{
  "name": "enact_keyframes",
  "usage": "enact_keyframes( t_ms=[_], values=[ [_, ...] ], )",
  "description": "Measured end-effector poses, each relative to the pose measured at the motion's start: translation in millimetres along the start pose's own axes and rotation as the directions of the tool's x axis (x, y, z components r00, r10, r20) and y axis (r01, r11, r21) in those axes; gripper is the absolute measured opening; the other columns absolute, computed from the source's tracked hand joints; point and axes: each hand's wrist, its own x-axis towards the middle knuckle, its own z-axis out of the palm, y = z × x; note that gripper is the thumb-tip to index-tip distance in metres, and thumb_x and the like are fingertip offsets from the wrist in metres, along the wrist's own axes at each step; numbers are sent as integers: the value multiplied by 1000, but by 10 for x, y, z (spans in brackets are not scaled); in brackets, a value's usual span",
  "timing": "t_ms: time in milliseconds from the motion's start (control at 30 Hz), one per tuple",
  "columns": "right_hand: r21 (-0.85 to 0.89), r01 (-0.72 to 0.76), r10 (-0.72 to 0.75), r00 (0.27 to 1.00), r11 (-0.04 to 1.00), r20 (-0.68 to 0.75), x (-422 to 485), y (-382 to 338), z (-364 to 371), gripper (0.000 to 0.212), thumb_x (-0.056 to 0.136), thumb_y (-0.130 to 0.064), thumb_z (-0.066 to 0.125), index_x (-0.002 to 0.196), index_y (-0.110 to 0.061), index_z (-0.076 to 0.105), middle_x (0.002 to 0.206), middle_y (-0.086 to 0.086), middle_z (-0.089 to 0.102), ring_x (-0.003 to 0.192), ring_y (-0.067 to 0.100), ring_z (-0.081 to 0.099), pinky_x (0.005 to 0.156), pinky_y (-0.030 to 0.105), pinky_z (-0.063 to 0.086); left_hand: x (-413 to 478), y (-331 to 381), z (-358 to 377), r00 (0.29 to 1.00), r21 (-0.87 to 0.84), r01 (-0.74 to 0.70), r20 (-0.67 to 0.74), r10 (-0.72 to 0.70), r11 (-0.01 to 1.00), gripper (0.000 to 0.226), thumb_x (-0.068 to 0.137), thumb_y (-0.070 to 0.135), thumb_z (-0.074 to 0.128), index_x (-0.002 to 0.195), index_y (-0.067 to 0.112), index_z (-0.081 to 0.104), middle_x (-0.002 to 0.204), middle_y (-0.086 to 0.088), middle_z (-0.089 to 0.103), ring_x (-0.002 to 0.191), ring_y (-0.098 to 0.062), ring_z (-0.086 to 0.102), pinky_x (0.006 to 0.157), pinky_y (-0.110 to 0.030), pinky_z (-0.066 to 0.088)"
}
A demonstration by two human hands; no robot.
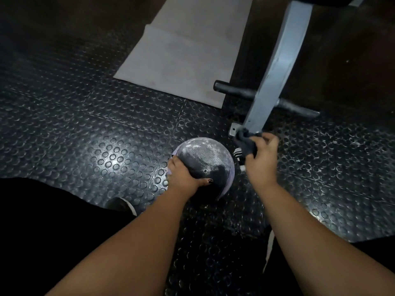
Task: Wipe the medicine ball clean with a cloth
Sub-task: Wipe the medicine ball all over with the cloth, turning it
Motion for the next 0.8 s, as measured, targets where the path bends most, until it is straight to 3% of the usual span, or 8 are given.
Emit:
enact_keyframes(
  t_ms=[100,200,267,433,500,567,667,800],
  values=[
    [-15,260,-253,949,966,190,-189,-185,177,61,70,20,49,122,-11,61,134,8,38,122,17,41,112,19,28,70,47,-61,996,69,-67,58,64,995,141,62,34,94,159,14,-7,166,-6,-5,151,-37,13,121,-53,22],
    [-89,526,-464,807,846,365,-222,-205,437,57,71,17,51,121,-6,63,128,17,49,120,31,46,105,40,41,111,87,-61,988,123,-117,111,104,985,133,72,29,89,158,19,-12,167,-6,-13,152,-36,6,121,-49,21],
    [-151,600,-486,750,786,449,-228,-130,521,52,73,14,60,120,-6,64,123,16,55,117,34,47,97,47,46,139,124,-61,986,161,-129,129,109,978,129,75,26,87,158,20,-12,167,-6,-14,152,-39,5,120,-50,20],
    [-182,656,-482,689,733,541,-299,154,347,54,64,-3,77,116,-6,66,112,12,61,107,26,42,87,44,52,221,166,-84,980,186,-143,166,112,972,131,74,26,87,158,21,-14,166,-4,-17,152,-41,-2,122,-54,15],
    [-171,626,-451,699,761,554,-350,254,180,45,69,-5,62,113,-3,67,107,12,62,103,25,44,85,44,52,245,185,-95,979,195,-149,166,117,970,135,71,30,89,158,19,-13,166,-6,-16,152,-41,0,122,-55,15],
    [-175,535,-387,766,827,513,-370,314,29,47,68,2,49,110,-3,69,104,10,62,100,23,45,84,43,53,259,191,-102,980,190,-151,159,121,970,137,69,33,90,159,18,-13,167,-7,-14,152,-42,2,122,-57,16],
    [-142,372,-305,886,917,350,-267,210,-68,53,70,8,45,117,-5,67,106,9,56,100,15,40,95,27,42,266,188,-121,979,199,-145,169,112,969,139,69,36,90,158,16,-16,166,-8,-16,151,-44,-2,121,-58,16],
    [-162,445,-371,862,881,346,-10,-236,158,64,71,11,53,131,-11,57,113,10,48,107,21,39,93,25,38,268,229,-188,974,258,-123,219,66,958,143,69,45,88,155,15,-23,164,-9,-23,151,-44,-6,122,-55,14]
  ],
)
